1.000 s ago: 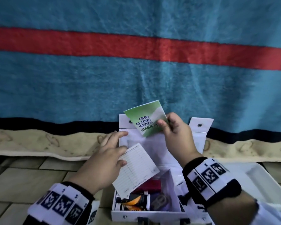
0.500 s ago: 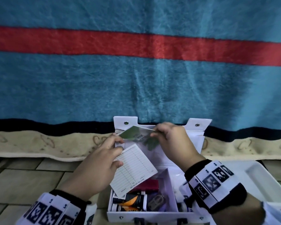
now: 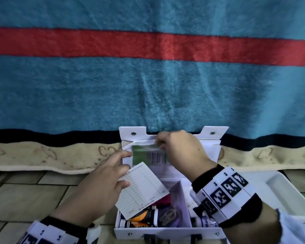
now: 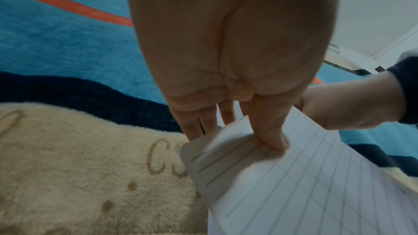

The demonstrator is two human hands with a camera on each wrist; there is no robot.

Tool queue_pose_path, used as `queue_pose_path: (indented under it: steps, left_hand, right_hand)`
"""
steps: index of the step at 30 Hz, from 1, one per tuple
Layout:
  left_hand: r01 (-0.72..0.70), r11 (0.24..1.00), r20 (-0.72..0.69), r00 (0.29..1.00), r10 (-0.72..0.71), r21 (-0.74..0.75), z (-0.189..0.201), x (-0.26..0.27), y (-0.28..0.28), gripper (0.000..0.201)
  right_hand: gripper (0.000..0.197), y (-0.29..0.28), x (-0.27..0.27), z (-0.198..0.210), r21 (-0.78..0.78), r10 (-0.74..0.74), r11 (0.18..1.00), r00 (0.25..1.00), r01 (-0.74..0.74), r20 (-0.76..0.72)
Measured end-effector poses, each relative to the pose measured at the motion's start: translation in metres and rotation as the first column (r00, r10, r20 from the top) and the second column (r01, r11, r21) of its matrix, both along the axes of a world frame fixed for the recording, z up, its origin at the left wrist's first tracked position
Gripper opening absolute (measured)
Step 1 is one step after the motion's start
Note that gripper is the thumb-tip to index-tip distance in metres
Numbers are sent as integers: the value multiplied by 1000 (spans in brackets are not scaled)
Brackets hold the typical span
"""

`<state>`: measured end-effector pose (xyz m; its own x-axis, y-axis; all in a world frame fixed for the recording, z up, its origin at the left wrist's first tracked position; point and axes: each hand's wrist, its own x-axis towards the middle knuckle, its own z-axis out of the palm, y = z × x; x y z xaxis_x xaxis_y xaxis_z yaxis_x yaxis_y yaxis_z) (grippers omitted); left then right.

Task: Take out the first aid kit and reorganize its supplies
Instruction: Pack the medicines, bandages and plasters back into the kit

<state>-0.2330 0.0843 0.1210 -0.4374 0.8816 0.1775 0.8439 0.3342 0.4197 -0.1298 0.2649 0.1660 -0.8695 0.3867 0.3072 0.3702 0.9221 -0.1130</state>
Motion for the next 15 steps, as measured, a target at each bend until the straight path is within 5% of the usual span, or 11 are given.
queue_pose_path:
  steps: [9, 15]
  left_hand:
    - [-6, 1000, 5, 1000, 6, -3, -3, 1, 2, 25]
    - [9, 1000, 10, 1000, -9, -8, -1, 1, 1, 33]
  right_hand:
    - [34, -6, -1, 2, -23, 52, 999, 977, -48, 207]
    - [32, -8, -2, 1, 28, -31, 999, 989, 28, 142]
